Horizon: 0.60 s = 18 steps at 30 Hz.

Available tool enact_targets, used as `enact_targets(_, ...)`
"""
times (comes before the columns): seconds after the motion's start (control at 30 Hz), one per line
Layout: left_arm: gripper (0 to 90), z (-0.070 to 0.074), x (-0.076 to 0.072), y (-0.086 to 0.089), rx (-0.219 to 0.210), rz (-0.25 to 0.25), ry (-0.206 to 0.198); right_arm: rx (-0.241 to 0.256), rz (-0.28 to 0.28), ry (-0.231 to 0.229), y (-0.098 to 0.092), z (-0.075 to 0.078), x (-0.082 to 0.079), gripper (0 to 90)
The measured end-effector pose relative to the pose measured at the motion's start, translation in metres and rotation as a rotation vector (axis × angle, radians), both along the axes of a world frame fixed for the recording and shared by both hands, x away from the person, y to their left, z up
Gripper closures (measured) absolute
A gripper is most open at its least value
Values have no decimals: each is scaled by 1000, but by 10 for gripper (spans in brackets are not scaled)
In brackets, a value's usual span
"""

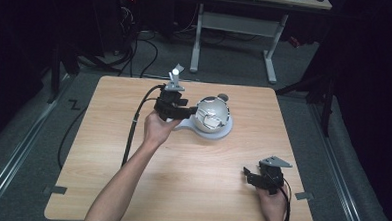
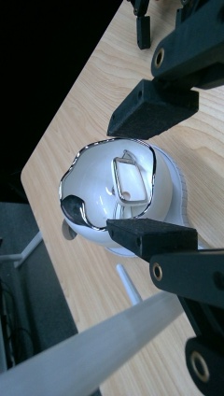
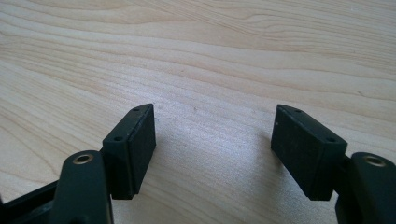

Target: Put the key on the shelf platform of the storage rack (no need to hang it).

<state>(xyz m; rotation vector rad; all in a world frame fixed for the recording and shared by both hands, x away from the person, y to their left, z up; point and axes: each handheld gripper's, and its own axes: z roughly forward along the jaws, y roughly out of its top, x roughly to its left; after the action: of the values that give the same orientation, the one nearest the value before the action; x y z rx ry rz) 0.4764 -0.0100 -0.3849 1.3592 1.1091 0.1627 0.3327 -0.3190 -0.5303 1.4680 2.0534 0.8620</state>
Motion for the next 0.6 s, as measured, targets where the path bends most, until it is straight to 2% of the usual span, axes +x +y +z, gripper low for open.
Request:
enact_targets(0.17, 492, 2, -4, 7, 26, -6, -3, 0, 0, 0, 0, 0, 0, 312)
enact_targets(0.3, 481, 0, -7, 11, 15, -10, -16, 0, 0, 0, 0, 0, 0, 312)
enact_targets(0.47, 455, -5, -12, 16, 23, -8, -12, 0, -2, 0, 0, 0, 0, 314)
enact_targets(0.6, 441, -2, -15, 23, 27, -6, -19, 0, -2, 0, 0, 0, 0, 314)
